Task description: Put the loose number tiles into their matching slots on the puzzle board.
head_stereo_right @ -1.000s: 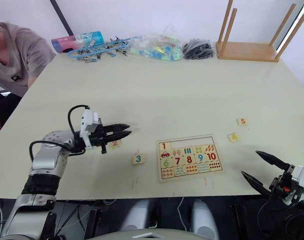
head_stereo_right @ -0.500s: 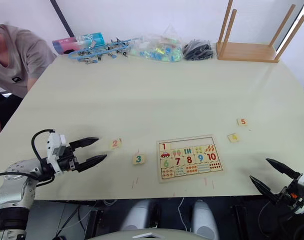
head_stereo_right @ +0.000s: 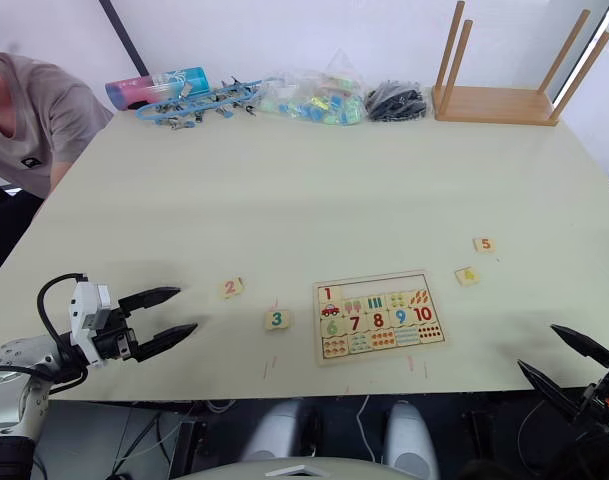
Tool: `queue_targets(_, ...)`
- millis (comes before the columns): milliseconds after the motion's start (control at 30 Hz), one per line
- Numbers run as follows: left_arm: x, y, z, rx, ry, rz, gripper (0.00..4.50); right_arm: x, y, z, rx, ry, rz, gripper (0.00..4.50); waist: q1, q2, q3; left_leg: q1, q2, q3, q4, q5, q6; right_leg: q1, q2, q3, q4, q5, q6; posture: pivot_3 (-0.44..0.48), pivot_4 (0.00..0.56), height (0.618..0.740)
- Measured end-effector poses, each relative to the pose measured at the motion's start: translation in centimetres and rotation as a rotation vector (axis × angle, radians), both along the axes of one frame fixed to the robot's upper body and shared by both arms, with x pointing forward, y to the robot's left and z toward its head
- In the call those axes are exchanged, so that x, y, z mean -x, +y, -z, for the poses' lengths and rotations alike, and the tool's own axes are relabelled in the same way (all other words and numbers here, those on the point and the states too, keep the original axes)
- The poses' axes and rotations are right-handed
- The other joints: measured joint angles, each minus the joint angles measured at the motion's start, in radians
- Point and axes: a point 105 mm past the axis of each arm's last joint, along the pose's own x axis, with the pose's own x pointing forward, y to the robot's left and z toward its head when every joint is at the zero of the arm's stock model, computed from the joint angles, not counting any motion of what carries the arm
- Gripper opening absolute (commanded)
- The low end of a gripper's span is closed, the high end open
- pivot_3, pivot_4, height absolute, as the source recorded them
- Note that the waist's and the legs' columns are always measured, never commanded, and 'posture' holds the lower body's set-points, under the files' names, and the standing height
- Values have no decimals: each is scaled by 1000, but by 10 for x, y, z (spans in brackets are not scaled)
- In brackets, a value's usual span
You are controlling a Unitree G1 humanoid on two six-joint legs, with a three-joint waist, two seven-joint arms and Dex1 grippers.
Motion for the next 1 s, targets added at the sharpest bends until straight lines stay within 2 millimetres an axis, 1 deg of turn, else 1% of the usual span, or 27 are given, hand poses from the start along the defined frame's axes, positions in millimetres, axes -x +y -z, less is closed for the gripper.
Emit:
queue_targets(233, -1, -2, -3, -2, -11, 7, 4437, -6, 0, -4, 5, -33, -2, 4500, 0, 0, 0, 0, 0, 0, 0, 0, 0, 0, -1, -1, 0, 0, 0, 0, 150, 740)
queue_targets(300, -1, -2, -3, -2, -12, 7, 4437, -7, 0, -4, 6, -36, 1, 4500, 0, 0, 0, 0, 0, 0, 0, 0, 0, 0, -5, -1, 0, 0, 0, 0, 150, 740)
queue_targets(667, -4, -4, -6, 1, -22, 11, 4437, -13, -1, -6, 4, -56, 15, 4500, 1, 0, 0, 0, 0, 4, 0, -1, 1, 0, -13, -17, 0, 1, 0, 0, 150, 740)
queue_targets(1000, -5, -5, -6, 2, -36, 18, 4437, -17, -2, -6, 0, -62, 10, 4500, 1, 0, 1, 0, 0, 4, 0, -1, 1, 0, -13, -18, -1, 1, 0, 0, 150, 740)
